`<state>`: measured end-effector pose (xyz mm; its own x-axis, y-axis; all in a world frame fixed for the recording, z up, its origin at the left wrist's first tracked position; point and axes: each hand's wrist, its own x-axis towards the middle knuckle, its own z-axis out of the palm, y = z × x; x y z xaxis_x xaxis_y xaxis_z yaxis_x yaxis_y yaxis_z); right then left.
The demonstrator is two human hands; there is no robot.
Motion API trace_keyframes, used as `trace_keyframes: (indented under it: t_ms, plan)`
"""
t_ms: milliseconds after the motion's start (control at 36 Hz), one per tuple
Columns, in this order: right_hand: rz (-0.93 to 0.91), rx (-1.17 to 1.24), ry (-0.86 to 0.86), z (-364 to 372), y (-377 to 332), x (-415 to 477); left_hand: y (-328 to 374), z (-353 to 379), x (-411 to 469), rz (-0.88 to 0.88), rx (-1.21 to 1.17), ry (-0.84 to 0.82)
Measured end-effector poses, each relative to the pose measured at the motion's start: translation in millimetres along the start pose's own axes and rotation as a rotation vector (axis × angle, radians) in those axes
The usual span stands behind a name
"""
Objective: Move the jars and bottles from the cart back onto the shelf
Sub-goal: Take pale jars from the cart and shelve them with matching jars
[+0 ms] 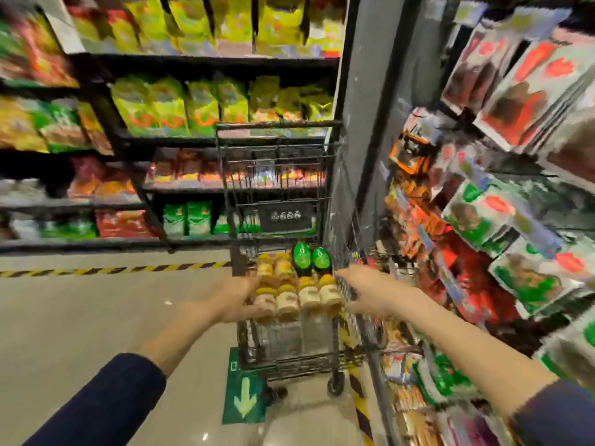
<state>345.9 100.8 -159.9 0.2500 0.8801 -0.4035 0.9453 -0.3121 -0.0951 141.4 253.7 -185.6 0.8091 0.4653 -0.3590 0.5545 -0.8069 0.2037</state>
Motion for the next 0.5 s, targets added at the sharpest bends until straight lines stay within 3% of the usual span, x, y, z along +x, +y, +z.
trace_keyframes:
  t_ms: [222, 500]
  plan:
    - [-0.150, 0.121, -0.054, 9.8, 35.3, 106.5, -19.9, 28.2, 72.3, -0.256, -0.275, -0.103]
    - [-0.130, 0.197, -0.253, 62.2, 53.3, 201.6, -47.9, 79.1, 154.2, -0.357, -0.476, -0.204]
